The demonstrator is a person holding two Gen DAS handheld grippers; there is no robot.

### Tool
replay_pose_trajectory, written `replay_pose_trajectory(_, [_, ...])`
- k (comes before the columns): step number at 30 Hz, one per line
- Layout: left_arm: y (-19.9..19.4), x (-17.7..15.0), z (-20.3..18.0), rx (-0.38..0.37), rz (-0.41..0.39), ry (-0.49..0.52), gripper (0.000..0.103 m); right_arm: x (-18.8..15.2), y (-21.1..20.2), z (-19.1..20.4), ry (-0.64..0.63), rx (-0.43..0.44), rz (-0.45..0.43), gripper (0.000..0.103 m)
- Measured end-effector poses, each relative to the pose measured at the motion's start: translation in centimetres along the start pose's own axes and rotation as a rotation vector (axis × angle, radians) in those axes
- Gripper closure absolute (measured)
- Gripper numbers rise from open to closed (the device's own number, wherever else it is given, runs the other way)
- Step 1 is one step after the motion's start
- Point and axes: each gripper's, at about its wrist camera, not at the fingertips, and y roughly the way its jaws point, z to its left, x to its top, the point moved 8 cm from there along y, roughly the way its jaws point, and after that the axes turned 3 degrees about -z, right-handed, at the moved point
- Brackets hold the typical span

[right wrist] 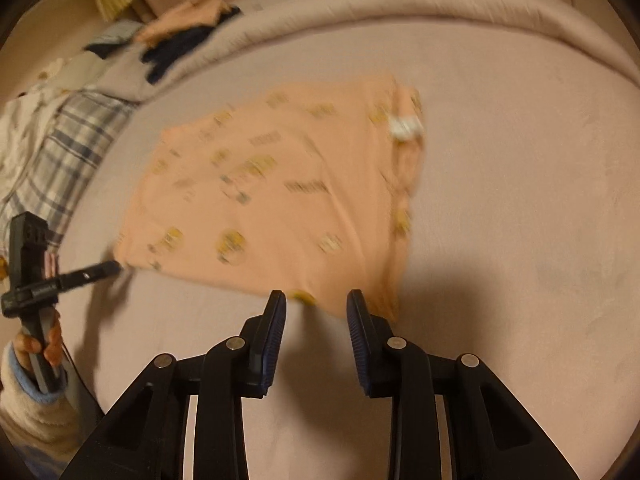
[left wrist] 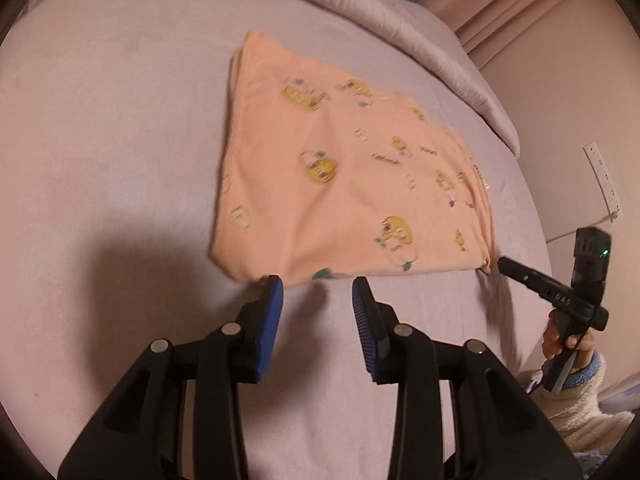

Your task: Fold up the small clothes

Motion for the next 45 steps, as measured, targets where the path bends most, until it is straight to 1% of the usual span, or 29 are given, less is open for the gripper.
replay_pose_trajectory(2, [0.8, 0.7, -1.6, -0.004, -0.011, 0.019, 0.065, 0.9, 0.6, 1.3, -0.026, 0.015, -0.036, 0.073])
replay_pose_trajectory(5, [2.5, 1.1, -4.1, -0.013, -0.008, 0.071, 0.065, 1.6, 2.2, 4.1, -0.084, 0.067, -0.061, 0.073])
replay_pose_trajectory(8, [5.1, 0.8, -6.2, -0.01, 0.031, 0.137, 0.065, 1.3, 3.5, 6.8, -0.151, 0.135, -0.07, 0.073])
replay_pose_trajectory(11, [7.2, -0.3, -6.3, 0.034, 0.075, 0.178, 0.065, 0.2, 5.4, 7.3, -0.194, 0.096, -0.021, 0.073])
replay_pose_trajectory(13, [7.7, -0.3, -6.7, 0.05, 0.064, 0.213, 0.064, -1.1, 6.8, 7.1, -0.205, 0.073, 0.032, 0.072])
replay_pose_trajectory(15, [7.5, -0.6, -6.8, 0.046, 0.072, 0.231, 0.063, -1.6, 6.2, 7.0, -0.213, 0.077, 0.008, 0.072])
replay_pose_trajectory(17, [6.9, -0.8, -6.4, 0.028, 0.09, 0.206, 0.063, -2.1, 5.6, 6.4, -0.191, 0.094, 0.037, 0.072])
replay_pose_trajectory(18, [6.5, -1.0, -6.0, 0.018, 0.094, 0.177, 0.063, -2.5, 5.3, 5.9, -0.162, 0.105, 0.059, 0.072])
replay_pose_trajectory(19, [6.1, -1.0, -5.4, 0.014, 0.088, 0.151, 0.063, -2.6, 5.1, 5.8, -0.141, 0.107, 0.064, 0.072])
replay_pose_trajectory(20, [5.3, -1.1, -4.7, 0.017, 0.074, 0.124, 0.063, -2.8, 4.8, 5.5, -0.116, 0.106, 0.059, 0.071])
replay_pose_trajectory(22, [4.0, -1.2, -3.6, 0.022, 0.046, 0.083, 0.061, -3.2, 3.4, 4.2, -0.062, 0.097, 0.042, 0.06])
replay_pose_trajectory(24, [2.4, -1.4, -2.7, 0.021, 0.006, 0.024, 0.051, -3.3, 2.0, 2.8, 0.017, 0.106, 0.007, 0.055])
replay_pose_trajectory(26, [0.5, -1.4, -1.1, 0.007, -0.045, -0.057, 0.044, -3.2, 1.3, 1.5, 0.093, 0.127, -0.016, 0.053])
replay_pose_trajectory(28, [-0.2, -1.3, -0.6, -0.025, -0.074, -0.14, 0.044, -3.0, 0.4, 0.0, 0.181, 0.139, -0.051, 0.05])
replay_pose_trajectory(30, [-0.4, -1.3, -0.3, -0.059, -0.085, -0.205, 0.044, -3.1, 0.2, -1.0, 0.262, 0.152, -0.068, 0.049])
replay_pose_trajectory(32, [-0.3, -1.5, -0.3, -0.076, -0.087, -0.244, 0.044, -3.1, 0.3, -1.4, 0.334, 0.195, -0.07, 0.049])
replay_pose_trajectory(34, [0.0, -1.8, -0.6, -0.069, -0.081, -0.254, 0.044, -3.4, 0.6, -1.3, 0.373, 0.218, -0.062, 0.048])
replay_pose_trajectory(37, [0.0, -2.7, -0.4, -0.059, -0.059, -0.255, 0.044, -4.1, 1.1, -0.4, 0.369, 0.196, -0.035, 0.048])
replay_pose_trajectory(38, [0.1, -2.8, -0.6, -0.059, -0.054, -0.252, 0.044, -4.2, 1.2, 0.0, 0.362, 0.203, -0.033, 0.048])
replay_pose_trajectory(40, [-0.5, -3.1, 0.0, -0.063, -0.053, -0.252, 0.044, -4.1, 0.9, 0.1, 0.354, 0.216, -0.032, 0.048])
replay_pose_trajectory(42, [-1.4, -3.7, 1.3, -0.066, -0.051, -0.261, 0.044, -3.7, 0.4, 0.3, 0.338, 0.212, -0.048, 0.048])
replay_pose_trajectory(45, [-1.3, -3.6, 1.4, -0.075, -0.053, -0.279, 0.044, -2.5, -0.2, 0.3, 0.3, 0.181, -0.086, 0.048])
